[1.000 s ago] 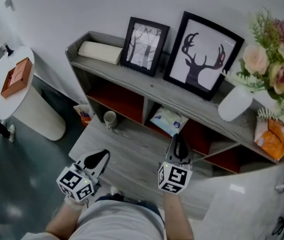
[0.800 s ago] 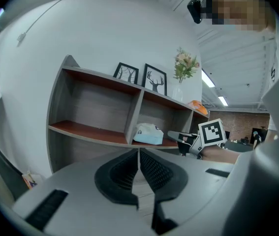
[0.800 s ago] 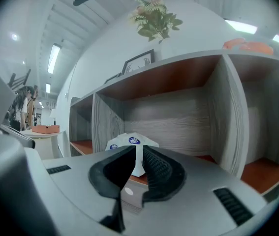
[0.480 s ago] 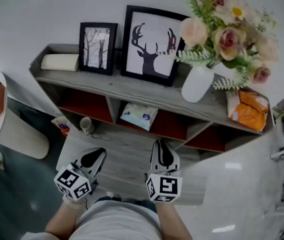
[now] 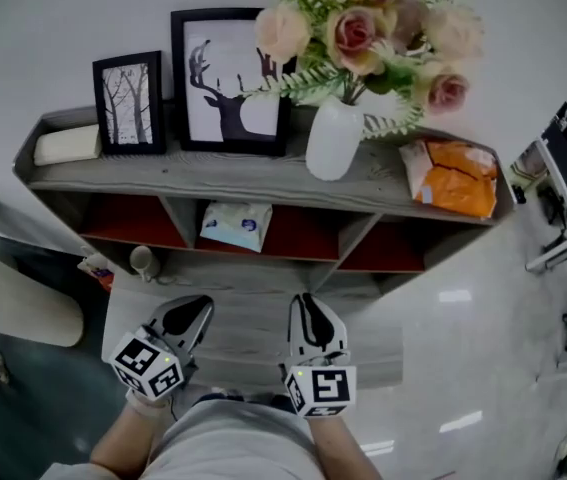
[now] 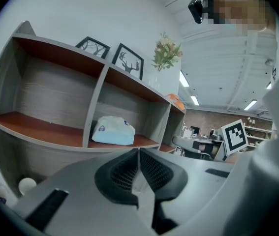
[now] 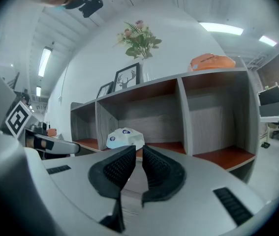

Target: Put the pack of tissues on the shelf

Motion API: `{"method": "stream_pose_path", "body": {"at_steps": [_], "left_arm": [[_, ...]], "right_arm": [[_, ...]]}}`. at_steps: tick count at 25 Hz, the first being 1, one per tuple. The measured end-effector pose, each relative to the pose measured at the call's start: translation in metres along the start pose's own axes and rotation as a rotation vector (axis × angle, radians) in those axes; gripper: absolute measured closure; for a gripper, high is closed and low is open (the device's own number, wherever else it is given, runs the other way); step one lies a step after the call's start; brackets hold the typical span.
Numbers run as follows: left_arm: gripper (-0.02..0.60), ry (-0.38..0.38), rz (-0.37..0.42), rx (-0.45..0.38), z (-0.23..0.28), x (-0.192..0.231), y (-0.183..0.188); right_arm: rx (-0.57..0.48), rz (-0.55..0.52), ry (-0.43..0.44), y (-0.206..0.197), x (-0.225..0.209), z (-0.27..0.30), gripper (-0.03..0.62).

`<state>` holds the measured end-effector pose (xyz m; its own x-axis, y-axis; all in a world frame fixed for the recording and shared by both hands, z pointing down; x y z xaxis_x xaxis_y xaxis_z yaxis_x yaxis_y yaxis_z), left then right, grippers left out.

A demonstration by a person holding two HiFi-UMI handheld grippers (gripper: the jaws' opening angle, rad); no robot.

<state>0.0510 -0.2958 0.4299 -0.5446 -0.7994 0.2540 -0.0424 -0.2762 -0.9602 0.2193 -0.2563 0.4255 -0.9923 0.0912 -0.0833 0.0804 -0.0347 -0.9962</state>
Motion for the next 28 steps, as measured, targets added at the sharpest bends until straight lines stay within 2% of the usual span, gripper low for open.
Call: {"method": "stream_pose_path", "body": {"at_steps": [9, 28], "left_arm": [[0.554, -0.058, 0.002, 0.022, 0.011, -0.013, -0.007], [0.554, -0.028, -0.012, 0.024, -0.001, -0.01, -0.013]], "right_arm": [[0.015, 0.008, -0.011, -0.009, 0.004, -0.015, 0.565], [0.047, 0.022, 0.007, -0.018, 0.012, -0.016, 0.566]]}}
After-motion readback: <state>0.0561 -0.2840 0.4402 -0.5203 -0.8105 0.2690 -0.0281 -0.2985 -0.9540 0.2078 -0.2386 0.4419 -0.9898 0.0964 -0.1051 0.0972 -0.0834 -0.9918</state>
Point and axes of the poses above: the fingertips, and each gripper's own axes: z forward along the fingers, x to its left, y out of its top, the point moved 2 cm from there along -z, backward along the fingers, and after that the axes turned 5 degrees about -x, right-handed, at the moved point
